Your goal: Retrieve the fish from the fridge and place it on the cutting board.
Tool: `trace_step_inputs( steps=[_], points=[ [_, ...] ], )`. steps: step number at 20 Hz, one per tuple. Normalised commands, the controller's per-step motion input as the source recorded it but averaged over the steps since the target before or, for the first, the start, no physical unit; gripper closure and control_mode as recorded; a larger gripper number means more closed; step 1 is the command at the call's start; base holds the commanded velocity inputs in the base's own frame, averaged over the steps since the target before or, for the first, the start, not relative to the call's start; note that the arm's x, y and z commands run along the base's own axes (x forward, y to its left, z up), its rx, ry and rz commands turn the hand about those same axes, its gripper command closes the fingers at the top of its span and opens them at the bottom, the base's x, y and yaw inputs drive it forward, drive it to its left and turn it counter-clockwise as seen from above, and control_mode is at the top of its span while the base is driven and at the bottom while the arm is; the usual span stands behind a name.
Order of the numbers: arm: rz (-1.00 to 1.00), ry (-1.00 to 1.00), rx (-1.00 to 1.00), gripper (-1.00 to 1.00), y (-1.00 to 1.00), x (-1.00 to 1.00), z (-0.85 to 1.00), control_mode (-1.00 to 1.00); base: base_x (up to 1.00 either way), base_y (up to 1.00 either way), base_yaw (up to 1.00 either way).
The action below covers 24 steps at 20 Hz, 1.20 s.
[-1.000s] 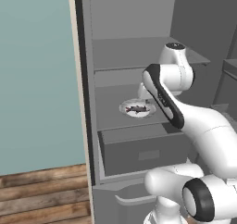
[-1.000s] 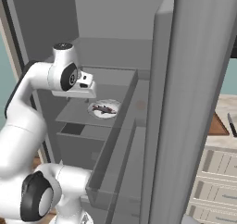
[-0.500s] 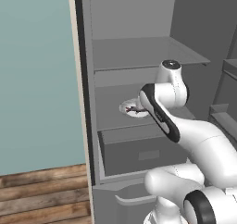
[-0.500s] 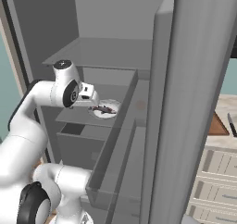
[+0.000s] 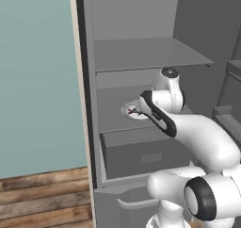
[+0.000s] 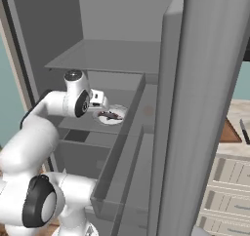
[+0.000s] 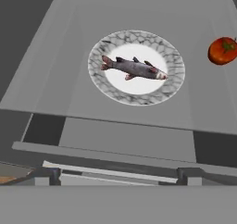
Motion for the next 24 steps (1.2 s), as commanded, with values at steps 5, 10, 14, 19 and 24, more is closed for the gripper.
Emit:
trace_step_inputs(
  steps=[5, 10, 14, 19, 24],
  points=[
    [-0.04, 0.03, 0.00, -1.00, 0.00, 0.35, -0.04, -1.00, 0.00, 0.00, 0.00],
    [-0.13, 0.01, 0.00, -1.00, 0.00, 0.08, -0.26, -1.00, 0.00, 0.00, 0.00],
    [-0.30, 0.02, 0.00, -1.00, 0.00, 0.00, -0.25, -1.00, 0.00, 0.00, 0.00],
    [-0.36, 0.00, 0.00, -1.00, -0.04, -0.01, -0.07, -1.00, 0.00, 0.00, 0.00],
    [-0.44, -0.02, 0.06, -1.00, -0.07, 0.00, -0.04, -1.00, 0.00, 0.00, 0.00]
  ],
)
